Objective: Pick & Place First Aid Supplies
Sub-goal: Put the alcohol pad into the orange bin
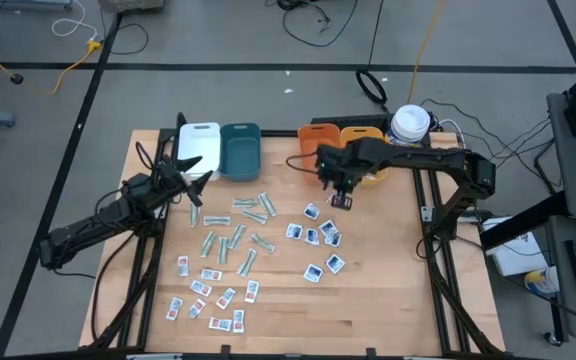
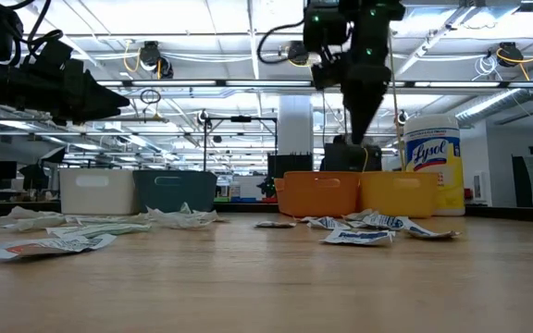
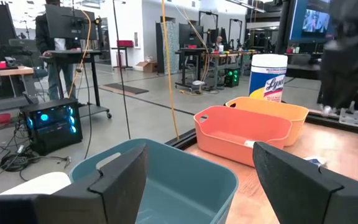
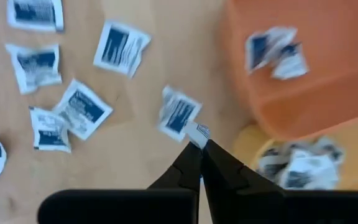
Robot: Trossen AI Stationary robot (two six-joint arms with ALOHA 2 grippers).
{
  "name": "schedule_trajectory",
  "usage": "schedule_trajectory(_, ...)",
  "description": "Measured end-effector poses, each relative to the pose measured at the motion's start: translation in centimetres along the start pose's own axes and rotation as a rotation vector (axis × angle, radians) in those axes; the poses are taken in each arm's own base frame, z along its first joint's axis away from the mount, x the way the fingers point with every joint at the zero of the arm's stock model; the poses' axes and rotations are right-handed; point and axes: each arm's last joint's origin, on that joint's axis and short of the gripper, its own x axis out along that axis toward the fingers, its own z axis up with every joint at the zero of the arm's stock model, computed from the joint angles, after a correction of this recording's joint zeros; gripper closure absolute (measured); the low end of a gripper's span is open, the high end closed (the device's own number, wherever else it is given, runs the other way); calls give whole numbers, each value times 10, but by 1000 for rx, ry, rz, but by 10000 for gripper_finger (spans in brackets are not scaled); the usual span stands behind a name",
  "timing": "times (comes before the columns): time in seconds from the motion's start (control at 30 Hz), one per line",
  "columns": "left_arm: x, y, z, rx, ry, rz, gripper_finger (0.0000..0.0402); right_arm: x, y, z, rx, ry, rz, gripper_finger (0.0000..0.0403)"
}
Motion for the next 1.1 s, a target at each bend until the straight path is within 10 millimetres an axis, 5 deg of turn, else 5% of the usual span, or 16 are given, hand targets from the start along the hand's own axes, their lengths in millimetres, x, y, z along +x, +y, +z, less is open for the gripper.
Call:
schedule_trajectory(0.33, 0, 0, 0, 0, 0, 0, 105, -53, -38, 15, -55, -136, -44, 402)
schedule_trajectory(0.53, 0, 0, 0, 0, 0, 0, 105, -60, -59, 18, -46, -194, -80, 402)
schedule_trajectory(0.83, 0, 0, 0, 0, 0, 0, 105, -23, -82, 46, -65, -288, -132, 403)
schedule_trajectory(1.1, 0, 0, 0, 0, 0, 0, 105, 35, -113, 64, -54, -256, -155, 403)
